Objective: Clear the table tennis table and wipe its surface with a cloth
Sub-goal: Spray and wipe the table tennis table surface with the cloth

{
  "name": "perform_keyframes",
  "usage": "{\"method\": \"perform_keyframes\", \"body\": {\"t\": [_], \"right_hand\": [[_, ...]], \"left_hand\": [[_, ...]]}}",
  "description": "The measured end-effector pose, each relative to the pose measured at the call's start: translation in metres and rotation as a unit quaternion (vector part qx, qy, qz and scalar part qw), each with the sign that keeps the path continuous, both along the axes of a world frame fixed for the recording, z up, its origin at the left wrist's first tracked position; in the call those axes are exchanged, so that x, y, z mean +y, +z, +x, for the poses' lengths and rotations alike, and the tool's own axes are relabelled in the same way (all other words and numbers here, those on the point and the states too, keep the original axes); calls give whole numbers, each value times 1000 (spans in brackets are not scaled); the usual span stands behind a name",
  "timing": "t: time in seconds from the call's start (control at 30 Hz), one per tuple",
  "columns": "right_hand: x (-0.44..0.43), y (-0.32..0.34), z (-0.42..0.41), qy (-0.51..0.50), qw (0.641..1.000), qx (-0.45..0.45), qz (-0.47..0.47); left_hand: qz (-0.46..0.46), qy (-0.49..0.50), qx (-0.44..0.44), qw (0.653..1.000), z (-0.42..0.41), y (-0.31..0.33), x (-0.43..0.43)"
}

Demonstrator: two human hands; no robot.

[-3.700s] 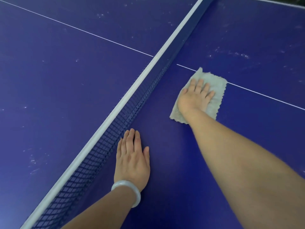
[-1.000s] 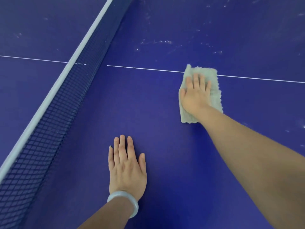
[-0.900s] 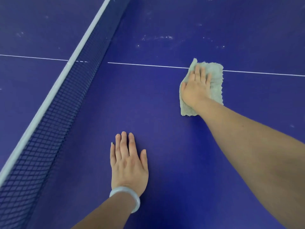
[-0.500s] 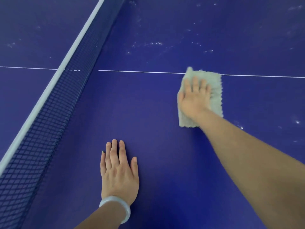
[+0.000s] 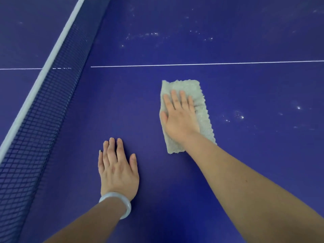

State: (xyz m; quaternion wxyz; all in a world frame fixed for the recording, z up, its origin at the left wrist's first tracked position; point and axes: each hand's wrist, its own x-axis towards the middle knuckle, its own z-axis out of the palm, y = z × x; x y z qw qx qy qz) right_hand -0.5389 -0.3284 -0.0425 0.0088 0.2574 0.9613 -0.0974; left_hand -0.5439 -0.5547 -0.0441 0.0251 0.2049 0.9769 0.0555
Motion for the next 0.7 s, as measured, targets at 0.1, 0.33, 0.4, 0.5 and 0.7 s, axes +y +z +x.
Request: {"method": "perform_keyframes", "body": {"t": [0.1,0.33,0.4,0.5,0.7], "right_hand": [[-31,2,29,-57,998,2,-10],[-117,2,143,45,999,3,12],[-119,2,146,19,1000,4,18],[-122,2,138,-15,1000,-4,18],[-122,2,137,-22,1000,-9,18]], "left_hand": [[5,-1,-16,1000,2,4,1],[30,-6,-18,999,1,3,-2],[38,-11,-16,999,2,3,-3],[60,-20,-16,998,0,1,-5],[30,-134,-14,990,33,2,-62]]}}
